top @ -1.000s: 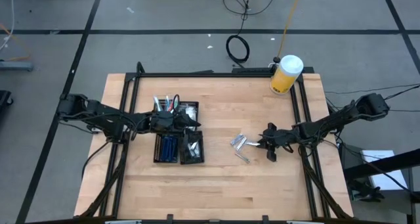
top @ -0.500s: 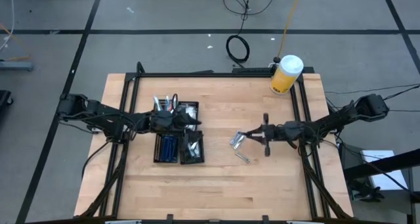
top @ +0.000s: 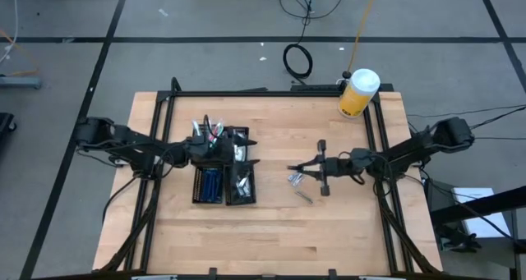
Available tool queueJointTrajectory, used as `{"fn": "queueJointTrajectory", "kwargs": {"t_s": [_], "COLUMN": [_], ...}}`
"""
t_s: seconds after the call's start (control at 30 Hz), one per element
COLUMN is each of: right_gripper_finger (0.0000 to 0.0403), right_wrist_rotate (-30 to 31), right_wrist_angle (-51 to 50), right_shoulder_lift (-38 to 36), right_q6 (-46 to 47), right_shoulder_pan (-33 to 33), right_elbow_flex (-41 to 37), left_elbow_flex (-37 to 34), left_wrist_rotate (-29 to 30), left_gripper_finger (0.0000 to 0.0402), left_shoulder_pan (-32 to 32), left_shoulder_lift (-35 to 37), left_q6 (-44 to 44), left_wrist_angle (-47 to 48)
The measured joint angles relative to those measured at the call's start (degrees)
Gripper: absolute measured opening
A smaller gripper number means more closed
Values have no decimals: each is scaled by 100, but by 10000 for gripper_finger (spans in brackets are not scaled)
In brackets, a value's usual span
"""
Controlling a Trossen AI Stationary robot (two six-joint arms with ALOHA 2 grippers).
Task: Pick & Place Travel size toiletries
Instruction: Put the nail cutter into the bottom right black bin
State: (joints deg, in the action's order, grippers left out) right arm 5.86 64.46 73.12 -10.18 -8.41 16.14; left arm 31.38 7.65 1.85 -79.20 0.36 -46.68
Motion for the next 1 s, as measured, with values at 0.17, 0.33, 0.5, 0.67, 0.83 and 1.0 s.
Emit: {"fn": "queueJointTrajectory", "kwargs": {"t_s": [0.17, 0.33, 0.5, 0.67, 0.83, 1.0], "right_gripper_finger": [47, 47, 47, 47, 47, 47], "right_wrist_rotate": [1, -20, -458, -462, -453, -450], "right_wrist_angle": [35, 232, 330, 280, 172, 156], "right_shoulder_lift": [663, 1006, 1073, 1078, 1075, 1075], "right_q6": [-432, -454, -413, -402, -404, -404], "right_shoulder_pan": [142, 285, 396, 394, 394, 391], "right_elbow_flex": [634, 1072, 1277, 1274, 1274, 1274], "left_elbow_flex": [147, 528, 1061, 1442, 1576, 1577], "left_wrist_rotate": [1, -130, -595, -629, -626, -627], "left_gripper_finger": [292, 292, 292, 292, 292, 287], "left_shoulder_pan": [0, 24, 64, 136, 156, 166], "left_shoulder_lift": [-607, -1191, -1662, -1923, -1921, -1921], "left_q6": [-46, -50, 248, 625, 821, 1011], "left_wrist_angle": [-817, -1081, -1082, -1049, -1055, -1028]}}
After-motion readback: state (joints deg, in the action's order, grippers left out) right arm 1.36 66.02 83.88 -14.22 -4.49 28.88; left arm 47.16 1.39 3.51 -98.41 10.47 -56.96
